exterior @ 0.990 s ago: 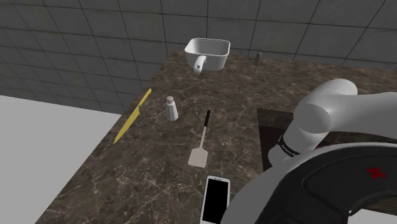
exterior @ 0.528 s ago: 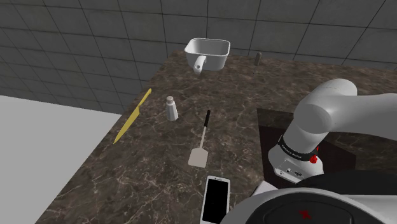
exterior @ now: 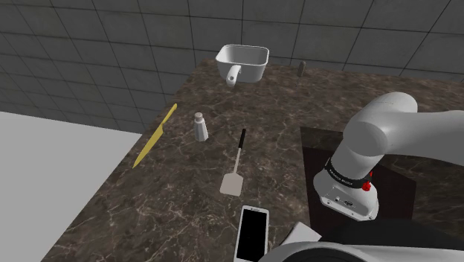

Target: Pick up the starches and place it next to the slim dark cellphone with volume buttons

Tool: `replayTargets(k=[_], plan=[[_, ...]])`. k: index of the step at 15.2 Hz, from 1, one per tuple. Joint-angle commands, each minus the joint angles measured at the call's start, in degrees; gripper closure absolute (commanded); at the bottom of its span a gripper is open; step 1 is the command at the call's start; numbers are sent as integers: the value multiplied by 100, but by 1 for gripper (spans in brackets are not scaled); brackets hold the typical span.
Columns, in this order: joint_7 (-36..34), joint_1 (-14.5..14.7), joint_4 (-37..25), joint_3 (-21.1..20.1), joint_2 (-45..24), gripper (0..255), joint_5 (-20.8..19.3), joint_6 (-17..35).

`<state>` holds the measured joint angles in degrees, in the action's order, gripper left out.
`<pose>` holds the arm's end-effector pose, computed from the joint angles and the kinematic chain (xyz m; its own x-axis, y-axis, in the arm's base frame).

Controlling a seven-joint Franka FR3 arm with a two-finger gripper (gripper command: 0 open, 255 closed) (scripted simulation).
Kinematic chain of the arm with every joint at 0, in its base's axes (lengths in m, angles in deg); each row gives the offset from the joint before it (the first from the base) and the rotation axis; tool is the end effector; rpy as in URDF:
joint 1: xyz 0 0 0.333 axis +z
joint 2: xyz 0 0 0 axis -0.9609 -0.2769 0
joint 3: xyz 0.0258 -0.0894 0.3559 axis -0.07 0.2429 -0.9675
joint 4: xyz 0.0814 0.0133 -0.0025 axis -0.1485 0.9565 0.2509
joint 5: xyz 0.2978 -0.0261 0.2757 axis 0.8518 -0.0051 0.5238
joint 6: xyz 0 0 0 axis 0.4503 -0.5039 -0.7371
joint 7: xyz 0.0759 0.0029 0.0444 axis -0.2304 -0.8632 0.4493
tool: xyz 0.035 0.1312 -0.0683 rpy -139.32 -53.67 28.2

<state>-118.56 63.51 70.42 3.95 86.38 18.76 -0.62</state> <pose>-0.0132 0.5028 0.3200 0.6903 -0.7126 0.1254 -0.7233 -0.6841 0.0940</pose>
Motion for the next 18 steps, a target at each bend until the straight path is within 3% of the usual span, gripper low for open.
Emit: replayTargets(k=[1,6,7,12,16,18], plan=[[2,9,24,-52,7,255,25,8],[0,10,24,-53,3,255,23,11],[-1,16,28,-48,4,0,21,9],[0,10,24,-53,3,0,23,11],[-113,-116,-448,395,-216,0,-395,-406],[-113,-116,-448,395,-217,0,-396,-405]])
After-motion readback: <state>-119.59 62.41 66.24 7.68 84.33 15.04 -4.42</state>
